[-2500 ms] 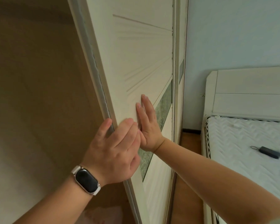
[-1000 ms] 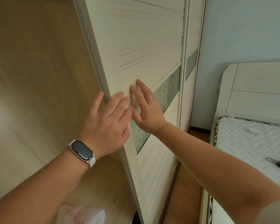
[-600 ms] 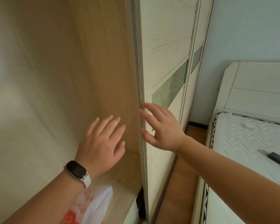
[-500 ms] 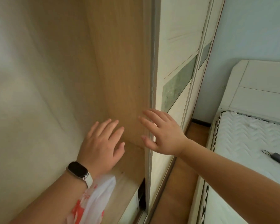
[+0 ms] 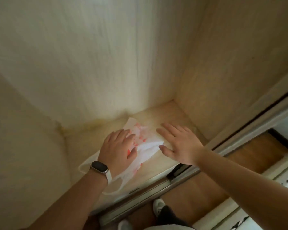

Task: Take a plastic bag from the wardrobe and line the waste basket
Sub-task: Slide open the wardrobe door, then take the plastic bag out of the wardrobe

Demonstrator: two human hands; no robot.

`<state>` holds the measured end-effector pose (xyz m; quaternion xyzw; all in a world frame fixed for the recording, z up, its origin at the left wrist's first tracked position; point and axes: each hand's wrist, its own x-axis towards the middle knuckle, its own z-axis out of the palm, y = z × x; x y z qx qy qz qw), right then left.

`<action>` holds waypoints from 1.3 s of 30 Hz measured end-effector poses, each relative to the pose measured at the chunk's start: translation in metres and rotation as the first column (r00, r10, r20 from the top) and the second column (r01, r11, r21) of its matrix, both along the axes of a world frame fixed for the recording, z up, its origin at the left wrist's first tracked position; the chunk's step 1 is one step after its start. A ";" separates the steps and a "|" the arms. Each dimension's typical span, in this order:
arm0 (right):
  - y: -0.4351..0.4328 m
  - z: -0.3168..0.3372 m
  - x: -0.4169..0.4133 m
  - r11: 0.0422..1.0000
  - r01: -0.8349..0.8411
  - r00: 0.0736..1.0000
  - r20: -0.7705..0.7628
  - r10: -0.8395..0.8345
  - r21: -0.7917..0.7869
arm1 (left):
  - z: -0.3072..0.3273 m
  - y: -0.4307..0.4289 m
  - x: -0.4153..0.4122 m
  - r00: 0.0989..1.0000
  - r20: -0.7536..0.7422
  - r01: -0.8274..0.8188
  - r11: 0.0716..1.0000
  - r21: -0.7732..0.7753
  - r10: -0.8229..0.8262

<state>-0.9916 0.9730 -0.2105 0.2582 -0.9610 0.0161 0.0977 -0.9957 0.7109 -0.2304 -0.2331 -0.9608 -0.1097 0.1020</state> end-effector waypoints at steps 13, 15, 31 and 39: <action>-0.079 -0.181 -0.082 0.936 -0.345 0.852 0.394 0.345 -0.073 | -0.163 -0.086 0.004 0.757 0.452 -0.493 0.867 -0.076 0.471; -0.090 -0.214 -0.086 0.926 -0.370 0.831 0.421 0.364 -0.072 | -0.195 -0.094 0.004 0.723 0.478 -0.527 0.846 -0.085 0.499; -0.149 -0.363 -0.084 0.949 -0.315 0.827 0.496 0.263 0.023 | -0.368 -0.139 0.019 0.542 0.601 -0.652 0.745 -0.140 0.587; -0.166 -0.396 -0.082 0.994 -0.092 0.841 0.539 0.044 0.062 | -0.384 -0.128 0.058 0.624 0.588 -0.565 0.817 -0.115 0.514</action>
